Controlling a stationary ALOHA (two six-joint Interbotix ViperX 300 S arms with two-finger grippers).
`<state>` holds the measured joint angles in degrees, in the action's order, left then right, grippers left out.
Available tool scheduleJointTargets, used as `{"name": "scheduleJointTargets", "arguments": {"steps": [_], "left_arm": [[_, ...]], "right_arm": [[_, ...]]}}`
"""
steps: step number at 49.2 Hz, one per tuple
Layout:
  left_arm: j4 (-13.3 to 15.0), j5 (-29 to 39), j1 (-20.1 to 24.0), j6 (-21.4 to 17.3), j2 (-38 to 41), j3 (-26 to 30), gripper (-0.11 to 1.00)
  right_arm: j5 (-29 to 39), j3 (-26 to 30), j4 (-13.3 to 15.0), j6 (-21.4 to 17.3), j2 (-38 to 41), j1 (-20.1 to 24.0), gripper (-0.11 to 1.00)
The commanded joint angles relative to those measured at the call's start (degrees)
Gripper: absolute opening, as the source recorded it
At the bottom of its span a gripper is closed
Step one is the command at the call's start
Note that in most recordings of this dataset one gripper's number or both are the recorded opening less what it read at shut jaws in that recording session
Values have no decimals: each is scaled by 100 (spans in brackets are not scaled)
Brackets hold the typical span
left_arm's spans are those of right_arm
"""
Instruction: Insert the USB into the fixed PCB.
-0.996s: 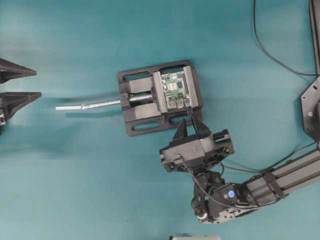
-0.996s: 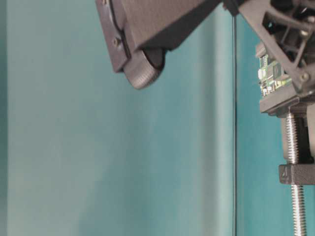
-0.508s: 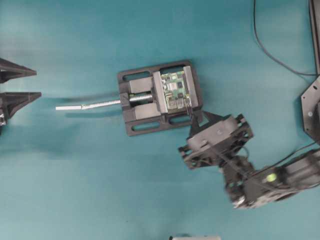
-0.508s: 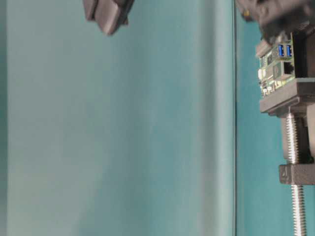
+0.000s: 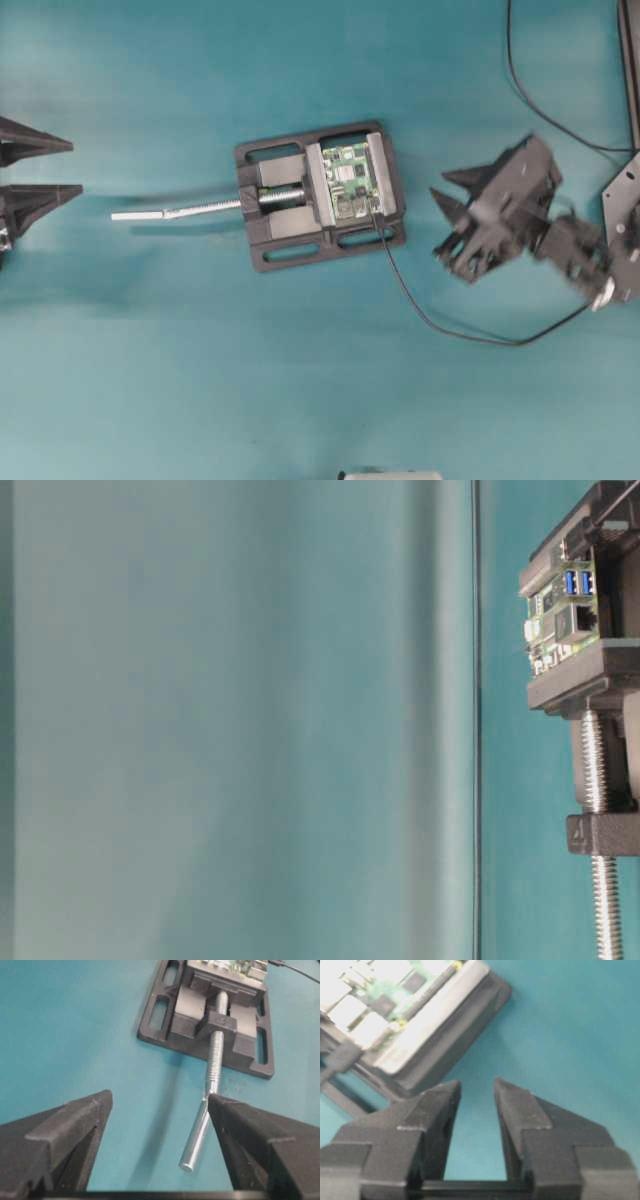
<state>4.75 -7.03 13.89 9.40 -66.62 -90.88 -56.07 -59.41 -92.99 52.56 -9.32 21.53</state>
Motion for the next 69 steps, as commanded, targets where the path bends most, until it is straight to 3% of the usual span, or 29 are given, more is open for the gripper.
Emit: {"name": "scheduleJointTargets", "arguments": {"steps": [1, 3, 10, 16, 19, 25, 40, 47, 55, 63, 69], "left_arm": [[-26, -35, 9, 53, 44, 70, 93], [-18, -26, 9, 53, 44, 70, 93], [-18, -26, 0, 53, 44, 62, 93], [-18, -26, 9, 53, 44, 70, 93], [-26, -26, 0, 53, 44, 62, 93], [-26, -26, 9, 53, 44, 70, 93], [-26, -26, 9, 53, 44, 70, 93], [-26, -35, 9, 53, 44, 62, 93], [-18, -26, 9, 53, 44, 70, 93], [-26, -26, 9, 53, 44, 62, 93], [-26, -26, 0, 53, 44, 70, 93]], "right_arm": [[615, -229, 694, 9, -431, -536, 33], [1055, -404, 1204, 0, -633, -967, 31], [2276, -703, 2558, -9, -1274, -2188, 22], [3138, -888, 3226, -53, -1837, -2918, 18], [3384, -1046, 3357, -79, -2153, -3120, 16], [3428, -1450, 3375, -123, -2760, -3111, 12], [3612, -2312, 3375, -668, -4632, -2452, 7], [3850, -2479, 3498, -844, -5256, -2382, 6], [3762, -2689, 3990, -826, -5432, -2382, 6], [3779, -2742, 4869, -896, -5432, -2382, 6], [4087, -2742, 4966, -1011, -5432, -2382, 6]]}}
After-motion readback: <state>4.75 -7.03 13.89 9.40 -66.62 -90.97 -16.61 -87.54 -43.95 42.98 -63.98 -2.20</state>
